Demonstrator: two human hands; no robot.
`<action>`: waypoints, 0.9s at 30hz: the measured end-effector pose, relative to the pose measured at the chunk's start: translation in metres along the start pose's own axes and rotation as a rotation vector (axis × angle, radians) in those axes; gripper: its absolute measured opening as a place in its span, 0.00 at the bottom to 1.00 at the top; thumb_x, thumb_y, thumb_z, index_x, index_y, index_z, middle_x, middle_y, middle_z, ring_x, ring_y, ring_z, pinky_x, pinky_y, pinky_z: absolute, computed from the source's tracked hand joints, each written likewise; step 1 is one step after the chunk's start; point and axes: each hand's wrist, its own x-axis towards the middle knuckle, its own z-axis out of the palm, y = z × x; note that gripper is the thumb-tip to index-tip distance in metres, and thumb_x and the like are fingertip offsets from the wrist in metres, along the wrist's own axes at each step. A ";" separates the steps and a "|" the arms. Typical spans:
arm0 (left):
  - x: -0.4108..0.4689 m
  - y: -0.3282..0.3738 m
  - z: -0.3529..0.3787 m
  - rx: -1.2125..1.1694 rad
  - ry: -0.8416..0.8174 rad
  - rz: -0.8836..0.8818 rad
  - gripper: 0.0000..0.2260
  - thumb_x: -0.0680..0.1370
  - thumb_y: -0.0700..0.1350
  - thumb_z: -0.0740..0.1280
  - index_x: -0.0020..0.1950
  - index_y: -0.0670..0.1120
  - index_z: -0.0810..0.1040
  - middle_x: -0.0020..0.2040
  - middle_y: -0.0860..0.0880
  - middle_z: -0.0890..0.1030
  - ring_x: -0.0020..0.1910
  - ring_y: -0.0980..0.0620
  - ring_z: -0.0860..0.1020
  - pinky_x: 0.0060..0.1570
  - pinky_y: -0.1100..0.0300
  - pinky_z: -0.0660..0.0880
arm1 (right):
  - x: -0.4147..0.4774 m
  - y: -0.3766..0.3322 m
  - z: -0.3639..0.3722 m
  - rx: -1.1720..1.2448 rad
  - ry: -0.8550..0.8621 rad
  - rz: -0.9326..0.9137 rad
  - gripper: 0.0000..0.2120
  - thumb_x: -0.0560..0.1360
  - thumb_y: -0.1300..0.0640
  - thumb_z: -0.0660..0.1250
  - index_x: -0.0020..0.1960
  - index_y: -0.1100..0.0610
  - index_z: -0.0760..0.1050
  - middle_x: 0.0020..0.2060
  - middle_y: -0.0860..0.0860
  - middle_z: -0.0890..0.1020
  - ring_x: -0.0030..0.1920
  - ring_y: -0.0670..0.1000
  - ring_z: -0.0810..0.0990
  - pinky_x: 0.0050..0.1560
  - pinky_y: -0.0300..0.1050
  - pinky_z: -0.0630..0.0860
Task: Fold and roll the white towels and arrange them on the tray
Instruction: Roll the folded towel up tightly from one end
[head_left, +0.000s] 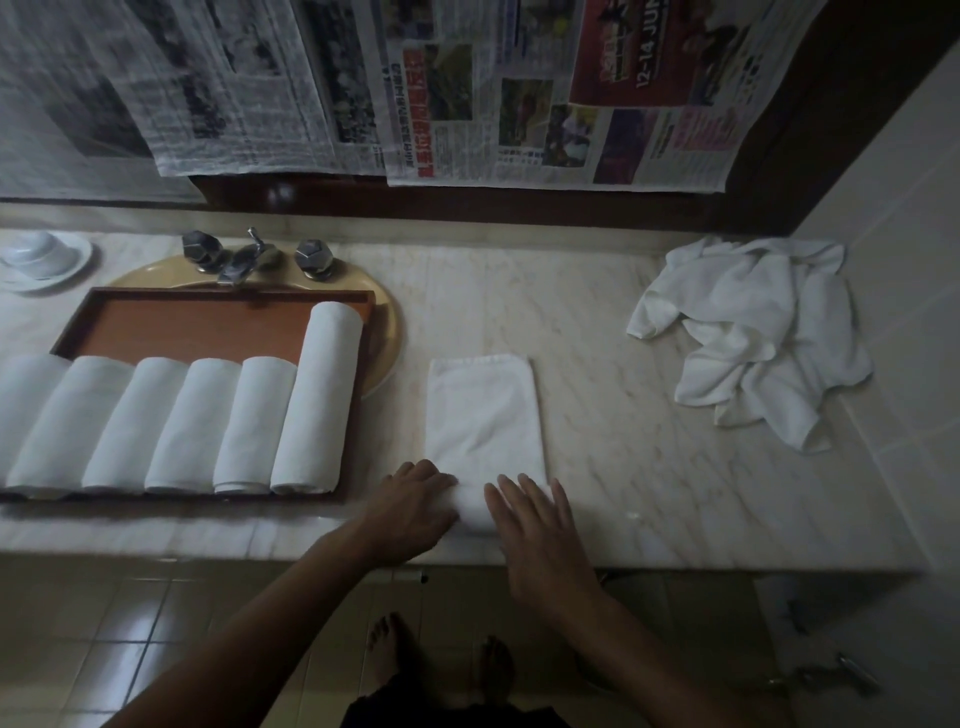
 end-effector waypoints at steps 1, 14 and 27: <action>-0.002 0.003 0.005 0.055 0.102 0.031 0.26 0.81 0.60 0.58 0.77 0.50 0.69 0.68 0.50 0.72 0.64 0.47 0.72 0.62 0.49 0.70 | 0.003 0.003 0.000 -0.015 -0.023 0.012 0.42 0.69 0.59 0.72 0.80 0.56 0.61 0.77 0.56 0.69 0.77 0.62 0.67 0.75 0.68 0.60; -0.013 0.035 0.051 0.334 0.179 0.124 0.43 0.58 0.52 0.79 0.71 0.41 0.71 0.65 0.42 0.78 0.62 0.43 0.78 0.66 0.43 0.75 | 0.039 0.024 -0.033 0.111 -0.425 -0.051 0.43 0.76 0.53 0.72 0.83 0.51 0.51 0.77 0.52 0.63 0.73 0.56 0.65 0.74 0.55 0.64; 0.000 0.031 0.046 0.277 0.102 0.092 0.30 0.72 0.53 0.71 0.71 0.50 0.65 0.66 0.45 0.72 0.60 0.44 0.71 0.65 0.47 0.69 | 0.152 0.020 -0.020 0.027 -0.337 -0.124 0.26 0.87 0.48 0.51 0.83 0.42 0.48 0.84 0.47 0.43 0.83 0.57 0.41 0.79 0.67 0.44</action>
